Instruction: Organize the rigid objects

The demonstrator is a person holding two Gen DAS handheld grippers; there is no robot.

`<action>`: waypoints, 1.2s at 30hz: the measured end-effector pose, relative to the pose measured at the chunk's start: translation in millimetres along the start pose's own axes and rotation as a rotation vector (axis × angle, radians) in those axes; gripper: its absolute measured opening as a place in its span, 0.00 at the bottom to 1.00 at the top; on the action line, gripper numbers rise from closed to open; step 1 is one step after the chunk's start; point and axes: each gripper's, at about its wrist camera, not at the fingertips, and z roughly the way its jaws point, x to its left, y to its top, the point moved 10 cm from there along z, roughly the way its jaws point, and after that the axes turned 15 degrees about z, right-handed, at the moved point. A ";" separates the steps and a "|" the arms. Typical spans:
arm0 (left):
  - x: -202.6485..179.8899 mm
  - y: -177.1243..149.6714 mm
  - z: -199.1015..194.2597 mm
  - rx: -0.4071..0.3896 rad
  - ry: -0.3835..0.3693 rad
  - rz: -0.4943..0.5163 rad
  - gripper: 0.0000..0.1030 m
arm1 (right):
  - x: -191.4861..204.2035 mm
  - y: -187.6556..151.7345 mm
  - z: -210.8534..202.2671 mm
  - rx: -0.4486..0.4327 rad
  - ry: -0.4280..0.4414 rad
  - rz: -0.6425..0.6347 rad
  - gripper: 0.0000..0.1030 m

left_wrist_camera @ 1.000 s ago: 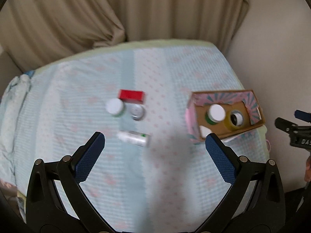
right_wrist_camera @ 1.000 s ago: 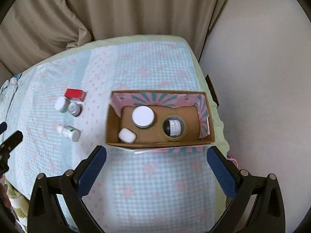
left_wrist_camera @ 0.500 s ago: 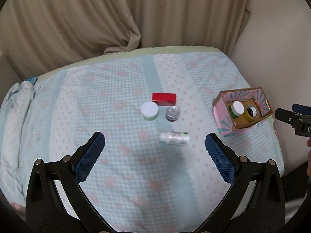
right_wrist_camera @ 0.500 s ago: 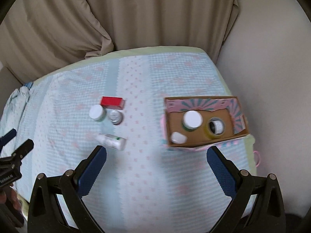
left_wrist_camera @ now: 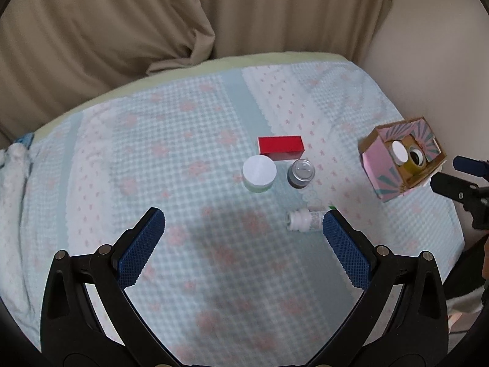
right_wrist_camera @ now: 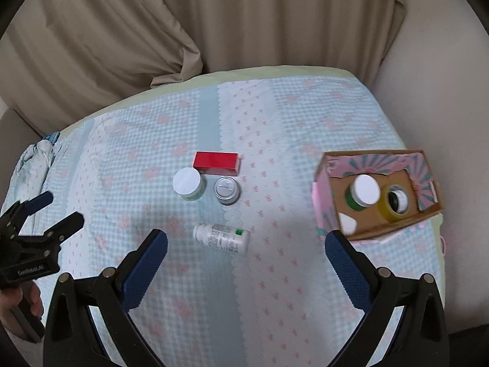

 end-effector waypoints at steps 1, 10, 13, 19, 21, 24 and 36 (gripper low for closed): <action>2.3 0.9 14.7 0.016 -0.009 0.007 1.00 | 3.0 1.0 7.0 0.002 0.001 -0.003 1.00; -0.7 13.4 124.5 0.097 -0.050 0.122 1.00 | 19.7 15.6 96.2 0.036 0.026 -0.081 1.00; -5.8 10.1 165.7 0.124 -0.064 0.159 1.00 | 20.5 15.8 137.1 0.049 0.021 -0.140 0.98; -21.8 4.0 238.4 0.140 -0.093 0.227 1.00 | 21.3 5.3 208.8 0.084 0.029 -0.251 0.92; -27.2 3.3 251.2 0.137 -0.099 0.246 1.00 | 21.0 0.6 226.2 0.095 0.041 -0.270 0.91; -34.4 4.1 269.2 0.130 -0.109 0.282 1.00 | 21.8 -4.8 247.8 0.101 0.049 -0.304 0.88; -45.0 11.8 294.7 0.084 -0.132 0.363 0.81 | 45.4 -13.7 294.7 0.098 0.122 -0.451 0.69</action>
